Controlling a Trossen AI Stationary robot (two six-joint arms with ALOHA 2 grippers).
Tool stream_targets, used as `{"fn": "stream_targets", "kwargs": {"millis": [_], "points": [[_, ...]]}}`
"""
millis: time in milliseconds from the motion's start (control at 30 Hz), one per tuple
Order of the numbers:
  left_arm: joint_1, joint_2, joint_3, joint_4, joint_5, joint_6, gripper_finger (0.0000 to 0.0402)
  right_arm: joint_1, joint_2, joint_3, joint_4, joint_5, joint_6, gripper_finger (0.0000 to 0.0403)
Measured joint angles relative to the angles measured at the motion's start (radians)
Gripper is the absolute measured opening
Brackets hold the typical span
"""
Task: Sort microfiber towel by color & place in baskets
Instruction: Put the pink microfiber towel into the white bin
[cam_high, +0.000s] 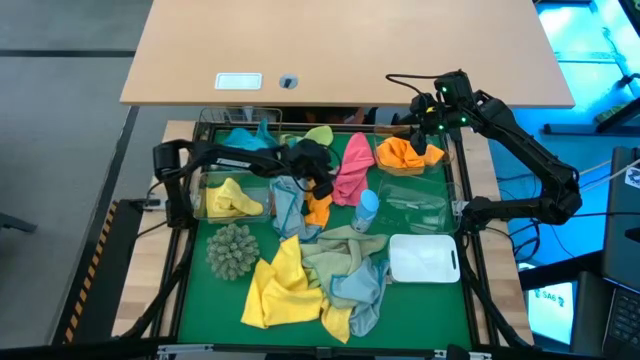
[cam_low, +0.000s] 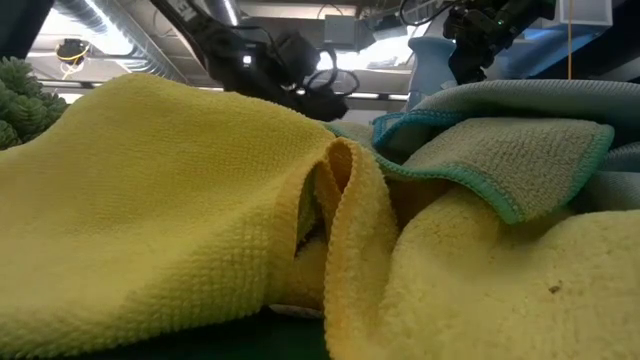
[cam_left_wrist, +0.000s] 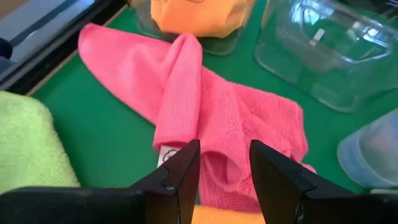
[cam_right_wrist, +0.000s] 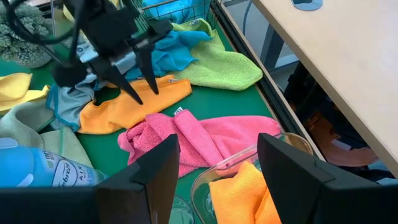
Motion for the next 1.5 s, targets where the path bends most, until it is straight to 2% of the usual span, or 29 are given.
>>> {"fn": "stream_targets", "kwargs": {"millis": [400, 600, 767, 1067, 1167, 1333, 1500], "points": [[-0.041, 0.067, 0.0, 0.008, 0.003, -0.006, 0.0133, 0.0, 0.0, 0.0, 0.0, 0.0, 0.0, 0.0216], [-0.058, 0.108, 0.001, 0.093, -0.002, -0.002, 0.0133, 0.0, 0.0, 0.0, 0.0, 0.0, 0.0, 0.0216], [-0.059, 0.143, 0.0, 0.097, -0.056, -0.04, 0.0133, 0.0, 0.0, 0.0, 0.0, -0.004, 0.0, 0.0216], [-0.058, 0.16, 0.0, 0.127, -0.059, -0.052, 0.013, 0.0, 0.0, 0.0, 0.0, -0.001, 0.0, 0.0216], [-0.058, 0.16, 0.0, 0.151, -0.055, -0.051, 0.0105, 0.0, 0.0, 0.0, 0.0, 0.0, 0.0, 0.0216], [-0.058, 0.14, 0.0, 0.16, -0.007, 0.004, 0.0018, 0.0, 0.0, 0.0, 0.0, 0.0, 0.0, 0.0216], [-0.049, 0.069, 0.0, 0.15, -0.001, 0.032, 0.0004, 0.0, 0.0, -0.029, 0.019, -0.052, -0.001, 0.0216]]}}
